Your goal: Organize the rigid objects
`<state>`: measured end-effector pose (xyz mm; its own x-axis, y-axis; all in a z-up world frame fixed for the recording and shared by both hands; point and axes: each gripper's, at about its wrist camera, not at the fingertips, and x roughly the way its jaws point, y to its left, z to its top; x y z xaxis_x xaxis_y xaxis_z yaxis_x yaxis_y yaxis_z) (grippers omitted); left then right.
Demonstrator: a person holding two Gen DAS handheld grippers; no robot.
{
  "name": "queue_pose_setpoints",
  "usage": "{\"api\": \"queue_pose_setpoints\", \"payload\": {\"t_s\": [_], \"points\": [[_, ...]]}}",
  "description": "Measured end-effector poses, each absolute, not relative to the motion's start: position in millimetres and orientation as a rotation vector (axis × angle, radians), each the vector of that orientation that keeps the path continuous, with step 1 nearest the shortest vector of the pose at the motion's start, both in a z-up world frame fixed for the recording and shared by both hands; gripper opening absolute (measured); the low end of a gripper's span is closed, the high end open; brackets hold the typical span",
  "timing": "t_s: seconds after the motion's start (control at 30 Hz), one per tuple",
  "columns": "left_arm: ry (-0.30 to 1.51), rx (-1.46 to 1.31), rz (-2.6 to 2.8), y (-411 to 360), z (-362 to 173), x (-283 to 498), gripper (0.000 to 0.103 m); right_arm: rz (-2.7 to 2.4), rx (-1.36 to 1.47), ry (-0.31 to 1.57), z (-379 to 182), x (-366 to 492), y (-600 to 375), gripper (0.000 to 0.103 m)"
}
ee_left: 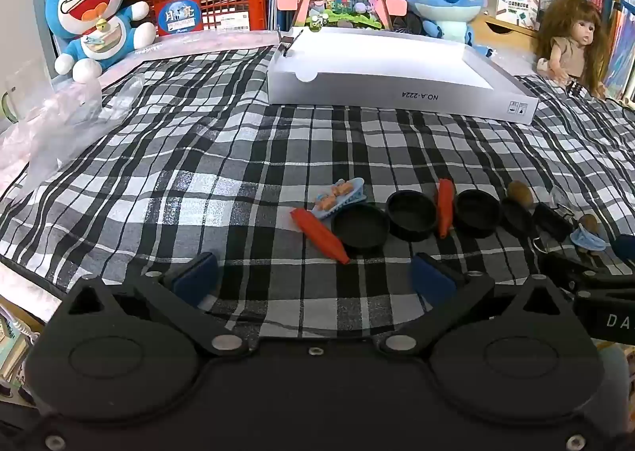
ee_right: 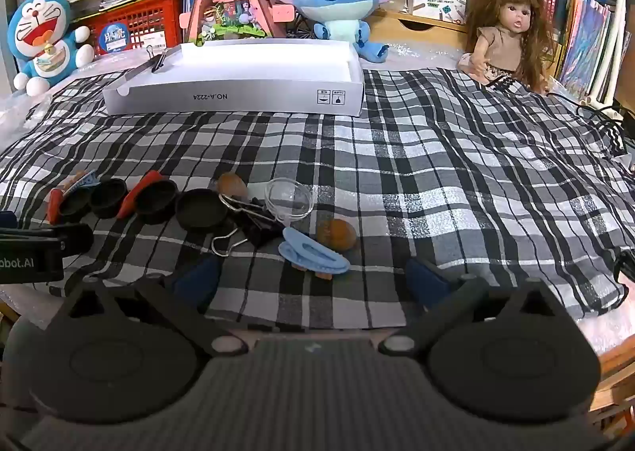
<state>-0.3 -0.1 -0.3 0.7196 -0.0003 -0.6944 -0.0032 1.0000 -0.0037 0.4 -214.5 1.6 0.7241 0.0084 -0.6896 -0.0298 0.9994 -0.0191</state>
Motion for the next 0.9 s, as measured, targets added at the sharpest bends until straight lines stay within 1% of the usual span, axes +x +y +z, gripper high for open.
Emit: {"api": "queue_pose_setpoints", "payload": {"t_s": [0.9], "points": [[0.778,-0.001,0.003,-0.1,-0.3,0.4,0.103,0.021,-0.03,0.757,1.3,-0.2,-214.3,0.103]]}}
